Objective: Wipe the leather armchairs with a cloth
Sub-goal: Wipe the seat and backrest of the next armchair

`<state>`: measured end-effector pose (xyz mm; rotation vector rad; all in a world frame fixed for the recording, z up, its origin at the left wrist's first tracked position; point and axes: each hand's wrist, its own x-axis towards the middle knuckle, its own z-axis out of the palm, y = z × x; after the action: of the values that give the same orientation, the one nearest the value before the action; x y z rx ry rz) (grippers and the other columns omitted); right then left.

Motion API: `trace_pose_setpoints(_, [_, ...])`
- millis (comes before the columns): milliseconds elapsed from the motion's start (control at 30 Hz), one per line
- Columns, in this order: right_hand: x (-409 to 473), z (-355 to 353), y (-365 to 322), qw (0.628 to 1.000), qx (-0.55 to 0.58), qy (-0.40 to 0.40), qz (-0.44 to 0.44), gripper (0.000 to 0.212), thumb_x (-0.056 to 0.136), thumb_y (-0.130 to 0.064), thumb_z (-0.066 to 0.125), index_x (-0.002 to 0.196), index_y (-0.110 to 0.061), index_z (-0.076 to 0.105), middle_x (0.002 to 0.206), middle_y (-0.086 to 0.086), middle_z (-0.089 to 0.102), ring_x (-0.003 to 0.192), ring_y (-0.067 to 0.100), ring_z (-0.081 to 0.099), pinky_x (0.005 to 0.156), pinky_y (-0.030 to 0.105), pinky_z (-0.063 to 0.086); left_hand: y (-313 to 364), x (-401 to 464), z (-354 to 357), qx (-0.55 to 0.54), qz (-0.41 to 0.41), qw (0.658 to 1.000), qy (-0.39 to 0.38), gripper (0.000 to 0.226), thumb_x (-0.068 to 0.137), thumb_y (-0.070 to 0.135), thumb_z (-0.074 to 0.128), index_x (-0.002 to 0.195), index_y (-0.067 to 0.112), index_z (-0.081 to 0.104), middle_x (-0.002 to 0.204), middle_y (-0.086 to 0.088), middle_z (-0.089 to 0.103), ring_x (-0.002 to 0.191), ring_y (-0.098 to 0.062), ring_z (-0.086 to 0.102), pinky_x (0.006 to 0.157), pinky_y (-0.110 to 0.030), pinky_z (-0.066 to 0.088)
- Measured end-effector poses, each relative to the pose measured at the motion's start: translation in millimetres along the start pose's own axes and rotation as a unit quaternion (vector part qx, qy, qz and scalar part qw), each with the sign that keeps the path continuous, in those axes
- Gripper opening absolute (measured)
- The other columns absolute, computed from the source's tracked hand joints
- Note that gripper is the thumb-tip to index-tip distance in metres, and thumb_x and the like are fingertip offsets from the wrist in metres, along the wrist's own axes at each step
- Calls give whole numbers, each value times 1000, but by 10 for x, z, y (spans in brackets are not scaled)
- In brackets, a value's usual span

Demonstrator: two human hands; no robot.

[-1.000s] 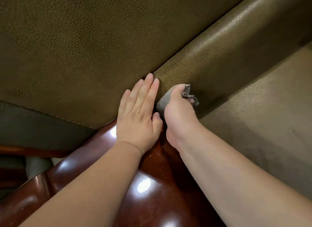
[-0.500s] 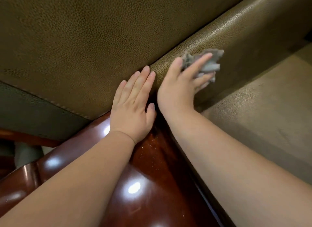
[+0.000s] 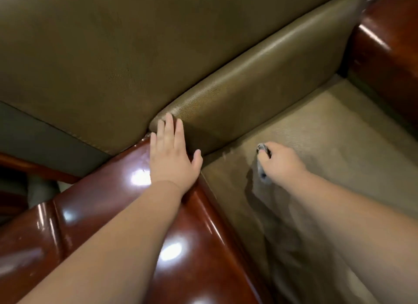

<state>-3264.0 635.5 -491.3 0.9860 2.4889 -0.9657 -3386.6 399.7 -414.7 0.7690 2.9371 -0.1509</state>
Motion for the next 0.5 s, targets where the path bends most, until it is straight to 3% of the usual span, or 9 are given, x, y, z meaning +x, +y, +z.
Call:
trace_pose_setpoints(133, [-505, -565, 239, 999, -33, -25, -26, 23, 98, -42, 47, 86, -23, 50, 99, 10, 61, 99, 36, 61, 76, 38, 43, 583, -481, -346, -52, 10, 989, -138, 66, 102, 41, 51, 161, 14, 38, 168, -8, 36, 159, -30, 22, 131, -46, 17])
trace_pose_setpoints(267, [-1032, -1259, 440, 995, -61, -68, -41, 24, 98, -46, 47, 89, -23, 50, 107, 12, 62, 102, 37, 61, 81, 40, 47, 1110, -1110, -871, -143, -17, 967, -210, 48, 102, 37, 54, 146, 18, 58, 144, -4, 61, 137, -26, 54, 117, -39, 42])
trace_pose_setpoints(367, [-1331, -1886, 534, 991, -81, -86, -69, 24, 98, -48, 48, 98, -25, 52, 113, 10, 62, 106, 35, 61, 85, 39, 49, 1463, -1325, -1344, -136, -32, 960, -242, 54, 101, 42, 50, 154, 28, 49, 141, 0, 63, 128, -24, 60, 107, -40, 50])
trace_pose_setpoints(500, [-1716, -2703, 693, 978, -121, -121, -119, 21, 97, -49, 50, 95, -28, 48, 111, 7, 63, 106, 32, 63, 84, 37, 48, 1925, -1434, -1963, -149, -65, 944, -287, 59, 105, 44, 46, 161, 30, 37, 145, -4, 60, 130, -27, 60, 106, -39, 50])
